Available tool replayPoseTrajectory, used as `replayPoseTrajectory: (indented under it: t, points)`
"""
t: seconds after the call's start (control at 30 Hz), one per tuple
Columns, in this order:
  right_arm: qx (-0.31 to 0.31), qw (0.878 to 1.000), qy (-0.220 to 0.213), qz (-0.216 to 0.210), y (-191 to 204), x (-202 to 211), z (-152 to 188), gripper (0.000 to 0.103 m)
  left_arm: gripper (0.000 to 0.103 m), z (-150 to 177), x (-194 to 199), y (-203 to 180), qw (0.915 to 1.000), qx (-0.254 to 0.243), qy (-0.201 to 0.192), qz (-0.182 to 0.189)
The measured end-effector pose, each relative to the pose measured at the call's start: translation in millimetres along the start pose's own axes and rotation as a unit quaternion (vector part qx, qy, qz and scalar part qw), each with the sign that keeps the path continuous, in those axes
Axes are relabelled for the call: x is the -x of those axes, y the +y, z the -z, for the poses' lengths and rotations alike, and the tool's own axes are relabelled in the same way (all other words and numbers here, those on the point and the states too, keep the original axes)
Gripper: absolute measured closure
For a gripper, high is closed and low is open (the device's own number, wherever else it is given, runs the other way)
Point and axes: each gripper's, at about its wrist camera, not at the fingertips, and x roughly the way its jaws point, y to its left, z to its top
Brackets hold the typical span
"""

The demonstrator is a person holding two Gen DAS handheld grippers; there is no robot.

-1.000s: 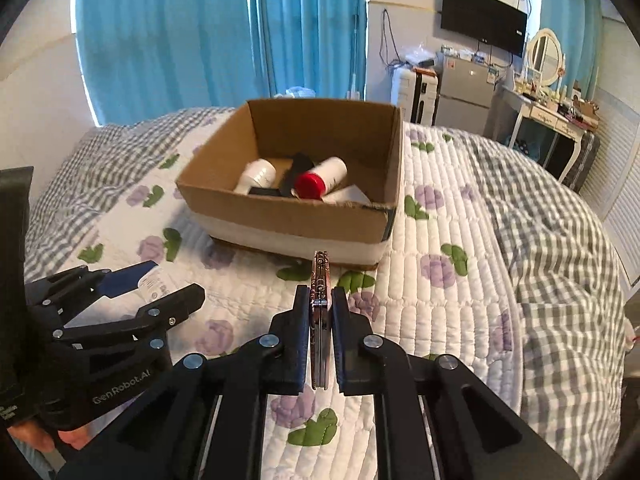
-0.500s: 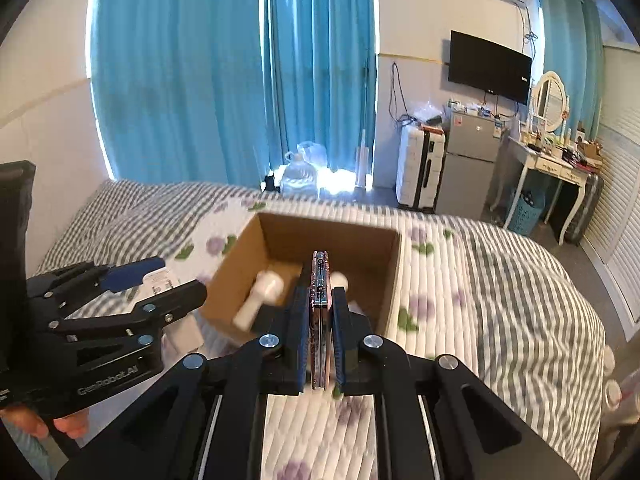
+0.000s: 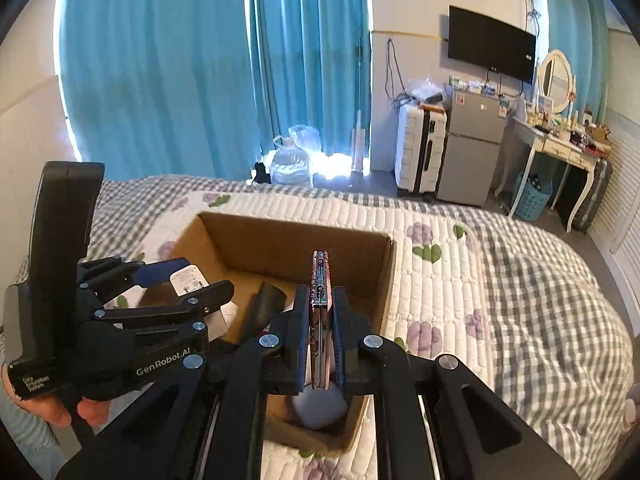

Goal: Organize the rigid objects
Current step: 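Carry charger and pink card case into the box and open both tools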

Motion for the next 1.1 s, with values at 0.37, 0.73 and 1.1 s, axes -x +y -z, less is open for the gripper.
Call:
replayPoseTrajectory:
  t: [0.37, 0.73, 1.1]
  points:
    - [-0.011, 1.0, 0.001, -0.008, -8.9, -11.0, 2.4, 0.093, 0.047, -15.8, 14.3, 0.5, 0.9995, 0.006, -0.031, -0.005]
    - [-0.011, 1.0, 0.006, 0.009, -9.4, -16.0, -4.9, 0.093, 0.034, 0.9, 53.4, 10.7, 0.9954, 0.008, -0.094, -0.017]
    - [-0.012, 1.0, 0.002, 0.018, -11.4, -58.5, -9.3, 0.093, 0.032, 12.7, 55.4, 16.7, 0.9891, -0.013, -0.141, -0.041]
